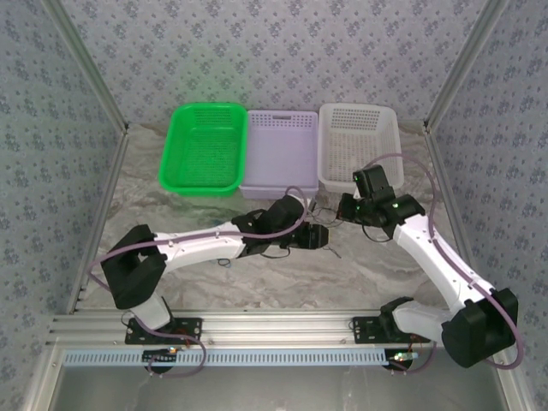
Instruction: Untangle the cables
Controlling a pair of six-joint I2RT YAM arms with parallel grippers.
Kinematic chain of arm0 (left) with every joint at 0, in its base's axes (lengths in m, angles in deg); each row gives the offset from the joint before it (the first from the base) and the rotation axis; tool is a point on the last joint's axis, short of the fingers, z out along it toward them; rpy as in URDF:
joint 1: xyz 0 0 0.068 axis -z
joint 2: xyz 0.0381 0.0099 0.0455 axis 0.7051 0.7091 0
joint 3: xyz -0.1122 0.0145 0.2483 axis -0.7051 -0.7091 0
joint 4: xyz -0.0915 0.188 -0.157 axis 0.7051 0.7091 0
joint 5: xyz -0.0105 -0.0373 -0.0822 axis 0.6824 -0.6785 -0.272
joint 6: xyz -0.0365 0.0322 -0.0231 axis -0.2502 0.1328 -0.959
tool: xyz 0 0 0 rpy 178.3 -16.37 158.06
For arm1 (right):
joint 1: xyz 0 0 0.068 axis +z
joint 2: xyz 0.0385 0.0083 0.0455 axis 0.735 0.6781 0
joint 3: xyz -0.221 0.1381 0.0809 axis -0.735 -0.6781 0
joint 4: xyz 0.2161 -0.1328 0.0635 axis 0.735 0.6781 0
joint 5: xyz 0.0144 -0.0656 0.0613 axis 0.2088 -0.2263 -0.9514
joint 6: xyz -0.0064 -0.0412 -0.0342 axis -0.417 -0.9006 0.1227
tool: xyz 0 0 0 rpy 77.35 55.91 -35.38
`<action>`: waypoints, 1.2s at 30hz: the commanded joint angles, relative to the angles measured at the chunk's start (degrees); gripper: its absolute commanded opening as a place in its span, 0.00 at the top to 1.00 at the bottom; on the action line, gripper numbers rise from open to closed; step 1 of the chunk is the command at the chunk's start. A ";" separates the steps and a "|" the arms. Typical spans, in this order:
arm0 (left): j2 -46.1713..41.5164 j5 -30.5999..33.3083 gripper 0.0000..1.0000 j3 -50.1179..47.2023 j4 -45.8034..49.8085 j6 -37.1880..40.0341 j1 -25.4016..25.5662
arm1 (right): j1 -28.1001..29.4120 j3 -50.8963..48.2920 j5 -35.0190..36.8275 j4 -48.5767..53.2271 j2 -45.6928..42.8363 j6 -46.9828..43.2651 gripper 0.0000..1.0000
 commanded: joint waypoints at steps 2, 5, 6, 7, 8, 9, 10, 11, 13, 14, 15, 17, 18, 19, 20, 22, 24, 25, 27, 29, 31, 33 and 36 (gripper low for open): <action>-0.29 1.91 0.44 -1.02 2.61 7.34 0.20 | 0.36 2.92 -1.20 2.38 0.49 0.62 1.00; 0.97 1.60 0.43 -0.39 2.06 9.24 0.72 | 0.32 2.97 -1.28 2.53 0.53 0.58 1.00; 1.55 1.63 0.43 -0.06 1.84 9.50 0.83 | 0.35 2.84 -1.35 2.48 0.56 0.66 1.00; 2.18 1.63 0.42 0.26 1.58 9.60 1.01 | 0.31 2.80 -1.38 2.48 0.52 0.73 1.00; 2.88 1.63 0.43 0.54 1.07 9.60 1.02 | 0.35 2.72 -1.45 2.40 0.43 0.91 1.00; 3.48 1.77 0.42 0.64 0.69 9.55 1.00 | 0.32 2.64 -1.54 2.25 0.43 1.00 1.00; 4.11 2.14 0.42 0.88 0.37 9.38 1.01 | 0.31 2.55 -1.76 2.13 0.43 1.18 1.00; 4.73 2.45 0.43 1.02 -0.03 9.27 1.01 | 0.33 2.53 -1.89 2.05 0.41 1.34 1.00; 6.04 3.26 0.43 1.61 -0.56 9.26 1.05 | 0.31 2.52 -2.14 1.89 0.42 1.53 1.00; 6.70 4.66 0.45 1.93 -0.24 9.35 1.09 | 0.36 2.49 -2.24 1.94 0.34 1.62 1.00; 7.20 6.00 0.47 2.09 -0.25 9.30 1.09 | 0.36 2.53 -2.36 1.95 0.35 1.58 1.00; 7.79 8.06 0.54 1.84 -1.41 9.47 1.03 | 0.35 2.44 -2.44 2.02 0.34 1.78 1.00; 7.74 8.46 0.60 1.61 -2.45 9.35 1.08 | 0.25 2.36 -2.53 1.91 0.26 1.88 1.00; 7.52 8.58 0.68 1.08 -3.68 9.35 1.09 | 0.18 2.19 -2.66 1.74 0.25 1.97 1.00; 7.13 8.55 0.82 0.64 -4.60 9.36 1.10 | 0.07 1.94 -2.75 1.60 0.16 2.15 1.00; 5.61 9.36 1.00 -0.33 -4.48 9.66 1.25 | -0.25 1.50 -2.86 0.94 0.08 2.56 1.00; 3.16 10.84 1.00 -1.85 -2.70 10.00 1.53 | -0.75 0.85 -3.68 -0.13 0.31 3.09 1.00; 1.50 11.36 1.00 -2.80 -1.57 10.25 1.62 | -0.95 0.45 -4.37 -0.74 0.60 3.21 1.00; -1.46 12.57 1.00 -4.19 2.15 10.94 1.60 | -1.01 -0.23 -5.88 -2.09 1.31 3.75 1.00; -4.58 14.00 1.00 -4.90 8.02 12.14 1.59 | -0.54 -1.18 -7.41 -4.08 2.28 4.54 1.00; -7.59 16.03 1.00 -5.27 13.22 12.82 1.63 | 0.75 -1.81 -8.00 -6.50 3.40 6.25 1.00; -9.93 17.57 1.00 -5.31 18.13 13.52 1.56 | 2.49 -2.17 -8.16 -7.71 4.77 6.72 0.97; -12.60 19.34 1.00 -4.78 24.62 14.18 1.54 | 5.36 -2.50 -8.24 -9.54 6.85 8.19 0.91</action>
